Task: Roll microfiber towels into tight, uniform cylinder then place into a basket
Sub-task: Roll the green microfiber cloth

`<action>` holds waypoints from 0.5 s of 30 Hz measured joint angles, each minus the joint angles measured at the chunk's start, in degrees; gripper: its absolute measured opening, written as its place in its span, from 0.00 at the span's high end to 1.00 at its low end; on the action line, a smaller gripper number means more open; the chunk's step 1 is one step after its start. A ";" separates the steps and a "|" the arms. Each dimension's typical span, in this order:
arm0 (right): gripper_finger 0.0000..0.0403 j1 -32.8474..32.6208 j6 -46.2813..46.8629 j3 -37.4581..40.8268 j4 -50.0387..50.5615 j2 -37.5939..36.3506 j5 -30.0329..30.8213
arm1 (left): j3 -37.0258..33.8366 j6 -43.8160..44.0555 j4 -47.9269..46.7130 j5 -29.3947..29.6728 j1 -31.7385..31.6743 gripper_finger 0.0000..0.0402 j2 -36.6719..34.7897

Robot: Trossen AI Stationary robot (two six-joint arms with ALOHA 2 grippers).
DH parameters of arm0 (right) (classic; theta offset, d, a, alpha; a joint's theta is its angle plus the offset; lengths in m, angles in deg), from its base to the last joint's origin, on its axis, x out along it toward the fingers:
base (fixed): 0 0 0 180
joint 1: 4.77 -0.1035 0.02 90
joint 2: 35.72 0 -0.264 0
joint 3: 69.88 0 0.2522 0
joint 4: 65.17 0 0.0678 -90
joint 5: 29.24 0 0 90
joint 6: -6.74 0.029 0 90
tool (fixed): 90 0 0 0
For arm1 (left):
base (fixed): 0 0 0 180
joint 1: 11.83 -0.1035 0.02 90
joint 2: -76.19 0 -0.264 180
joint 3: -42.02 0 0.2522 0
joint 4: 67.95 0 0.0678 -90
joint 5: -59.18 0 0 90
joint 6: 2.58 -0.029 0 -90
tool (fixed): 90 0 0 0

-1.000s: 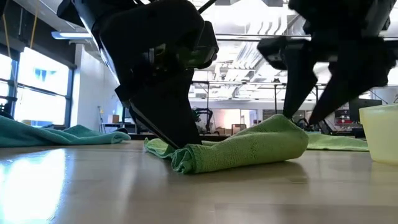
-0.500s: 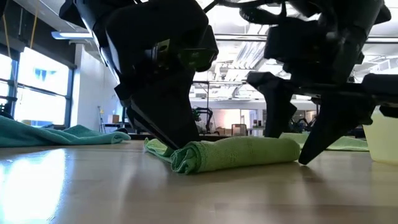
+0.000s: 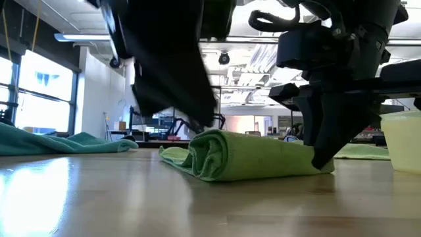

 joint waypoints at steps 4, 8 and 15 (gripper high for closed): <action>0.99 1.64 -0.09 0.11 -2.78 0.05 -7.97 | 2.78 -4.01 0.28 -1.51 1.41 0.84 -1.26; 0.99 4.17 2.80 0.20 -5.59 0.13 -15.82 | 4.10 -9.99 0.02 5.04 2.96 0.84 -1.31; 1.00 6.92 7.02 0.20 -5.43 0.13 -20.28 | 4.03 -13.95 -7.80 15.77 4.04 0.74 -0.88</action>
